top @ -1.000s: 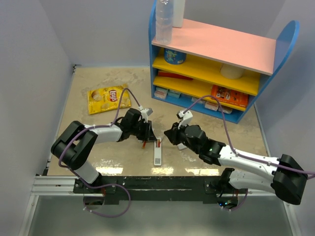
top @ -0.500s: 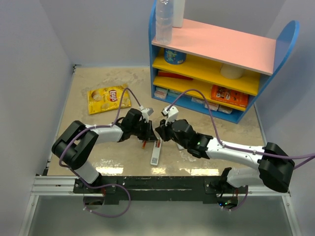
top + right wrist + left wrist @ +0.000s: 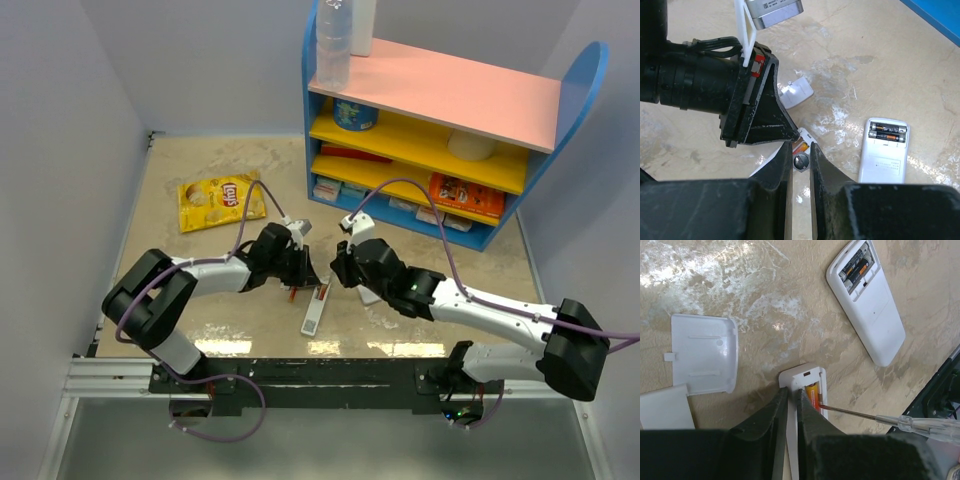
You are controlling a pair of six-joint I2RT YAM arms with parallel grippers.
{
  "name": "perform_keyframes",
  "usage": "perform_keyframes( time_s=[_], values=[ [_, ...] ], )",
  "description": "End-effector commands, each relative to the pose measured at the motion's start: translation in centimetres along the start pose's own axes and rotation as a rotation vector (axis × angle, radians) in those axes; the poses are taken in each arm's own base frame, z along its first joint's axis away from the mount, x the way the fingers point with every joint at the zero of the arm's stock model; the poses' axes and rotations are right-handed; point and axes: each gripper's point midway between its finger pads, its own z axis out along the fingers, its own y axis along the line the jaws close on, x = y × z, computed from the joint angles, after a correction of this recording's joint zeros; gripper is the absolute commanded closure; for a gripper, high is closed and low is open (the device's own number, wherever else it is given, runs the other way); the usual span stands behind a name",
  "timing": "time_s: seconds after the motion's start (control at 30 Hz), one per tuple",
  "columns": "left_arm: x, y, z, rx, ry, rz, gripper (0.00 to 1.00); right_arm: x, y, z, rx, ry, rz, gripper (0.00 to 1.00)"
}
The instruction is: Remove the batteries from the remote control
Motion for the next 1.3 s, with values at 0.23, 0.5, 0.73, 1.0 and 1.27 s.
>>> perform_keyframes(
  time_s=[0.23, 0.5, 0.73, 1.0, 1.27],
  values=[
    [-0.5, -1.7, -0.9, 0.010, -0.010, 0.010, 0.81, -1.3, 0.2, -2.3, -0.029, 0.091, -0.101, 1.00],
    [-2.6, -1.9, -1.8, -0.033, -0.052, 0.038, 0.72, -2.1, 2.4, -2.8, -0.136, 0.076, -0.043, 1.00],
    [-5.6, -1.8, -4.6, -0.050, -0.131, 0.039, 0.70, -4.9, 4.1, -3.6, -0.219, -0.036, 0.011, 1.00],
    [-4.4, -0.1, -7.0, -0.066, -0.131, 0.053, 0.69, -5.8, 3.7, -1.7, -0.154, -0.054, -0.025, 1.00],
    [-3.3, 0.1, -7.6, -0.059, -0.134, 0.054, 0.69, -4.9, 7.3, -1.7, -0.335, -0.001, 0.041, 1.00]
  ],
)
